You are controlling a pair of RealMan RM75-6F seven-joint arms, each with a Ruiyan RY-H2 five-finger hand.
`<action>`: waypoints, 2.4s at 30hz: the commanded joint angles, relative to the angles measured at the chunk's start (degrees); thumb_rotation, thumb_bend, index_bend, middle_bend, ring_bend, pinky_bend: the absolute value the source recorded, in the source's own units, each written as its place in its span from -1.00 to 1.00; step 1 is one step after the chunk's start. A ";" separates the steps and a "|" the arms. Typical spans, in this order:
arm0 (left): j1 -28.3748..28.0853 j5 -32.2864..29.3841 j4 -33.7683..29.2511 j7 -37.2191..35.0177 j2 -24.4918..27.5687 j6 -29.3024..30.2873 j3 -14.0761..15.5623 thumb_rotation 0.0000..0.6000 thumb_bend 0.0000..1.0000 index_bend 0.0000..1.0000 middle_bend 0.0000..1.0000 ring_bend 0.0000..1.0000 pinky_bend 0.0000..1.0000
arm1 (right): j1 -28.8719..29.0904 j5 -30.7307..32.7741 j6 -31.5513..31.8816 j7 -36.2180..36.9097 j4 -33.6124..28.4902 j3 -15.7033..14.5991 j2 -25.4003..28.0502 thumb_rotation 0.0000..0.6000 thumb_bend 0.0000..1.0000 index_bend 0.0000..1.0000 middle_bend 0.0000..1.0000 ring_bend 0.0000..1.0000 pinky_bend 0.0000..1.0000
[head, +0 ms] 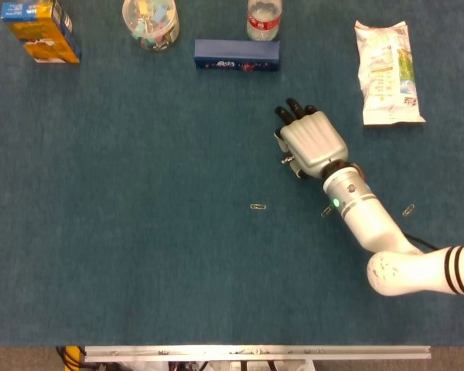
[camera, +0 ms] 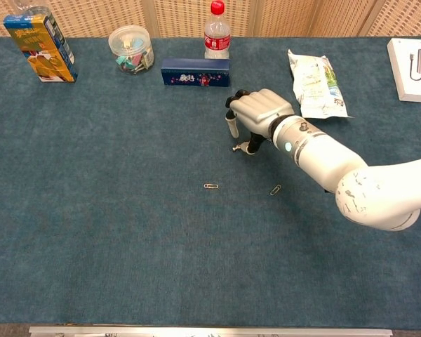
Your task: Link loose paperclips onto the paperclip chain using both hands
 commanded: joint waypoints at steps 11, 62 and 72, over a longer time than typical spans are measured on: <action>0.07 -0.04 0.48 -0.39 -0.13 -0.29 -0.06 1.00 -0.46 -0.30 -0.80 -0.90 -0.98 | 0.50 0.75 -1.11 -1.58 2.73 -0.23 -1.85 1.00 -0.45 0.01 -0.73 -0.90 -0.57; 0.75 0.17 2.57 -2.24 -1.13 -0.79 0.14 1.00 -0.46 -0.30 -0.80 -0.90 -0.98 | 1.15 2.35 -3.40 -2.90 7.40 0.50 -4.96 1.00 -0.40 0.05 -0.73 -0.90 -0.57; 0.77 0.21 2.46 -2.19 -1.06 -0.81 0.09 1.00 -0.46 -0.30 -0.80 -0.90 -0.98 | 1.25 2.24 -3.81 -2.69 7.61 0.63 -5.04 1.00 -0.37 0.10 -0.73 -0.90 -0.57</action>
